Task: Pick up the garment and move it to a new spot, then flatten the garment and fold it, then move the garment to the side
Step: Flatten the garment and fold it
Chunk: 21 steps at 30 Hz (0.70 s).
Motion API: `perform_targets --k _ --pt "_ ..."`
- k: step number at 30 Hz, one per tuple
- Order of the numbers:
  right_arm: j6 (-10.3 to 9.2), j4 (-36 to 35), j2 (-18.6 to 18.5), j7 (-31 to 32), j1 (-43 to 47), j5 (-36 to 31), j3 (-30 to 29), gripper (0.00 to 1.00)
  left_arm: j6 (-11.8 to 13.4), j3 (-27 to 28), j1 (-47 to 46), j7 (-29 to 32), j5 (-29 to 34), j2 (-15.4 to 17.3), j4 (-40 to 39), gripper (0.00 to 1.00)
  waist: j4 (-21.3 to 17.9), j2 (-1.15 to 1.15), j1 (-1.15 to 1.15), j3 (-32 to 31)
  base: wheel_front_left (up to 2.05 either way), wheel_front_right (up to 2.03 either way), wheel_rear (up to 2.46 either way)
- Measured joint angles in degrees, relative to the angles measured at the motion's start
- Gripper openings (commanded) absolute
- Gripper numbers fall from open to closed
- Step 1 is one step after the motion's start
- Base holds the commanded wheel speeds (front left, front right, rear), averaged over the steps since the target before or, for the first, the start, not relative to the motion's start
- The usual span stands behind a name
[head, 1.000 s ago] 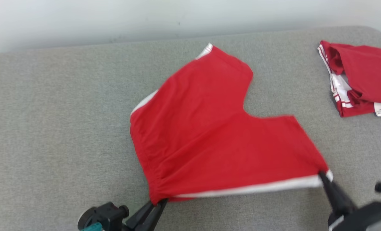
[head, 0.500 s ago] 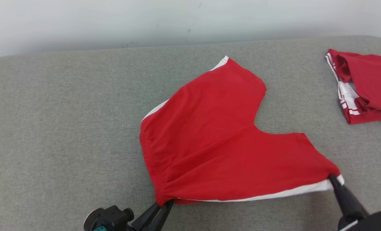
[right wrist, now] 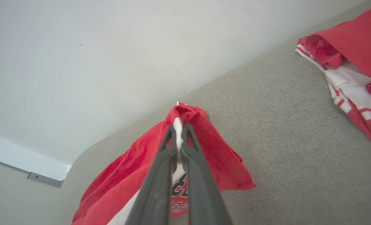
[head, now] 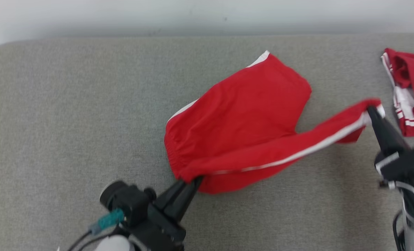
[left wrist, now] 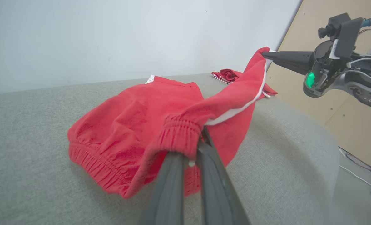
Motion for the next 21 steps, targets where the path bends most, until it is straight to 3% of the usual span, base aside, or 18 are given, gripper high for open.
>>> perform_targets --k 13,21 --pt "0.0 24.4 -1.4 -2.9 -29.0 -8.4 5.2 0.0 -0.3 1.8 -15.1 0.0 -6.0 -3.9 8.3 0.0 4.1 0.0 0.01 7.3 0.0 0.0 0.0" --pt "0.0 39.4 -1.0 -8.2 -40.1 -12.4 7.9 0.0 -0.3 0.2 -20.6 0.0 -8.1 -5.3 14.2 0.0 6.6 0.01 0.01 10.7 0.0 0.0 0.0"
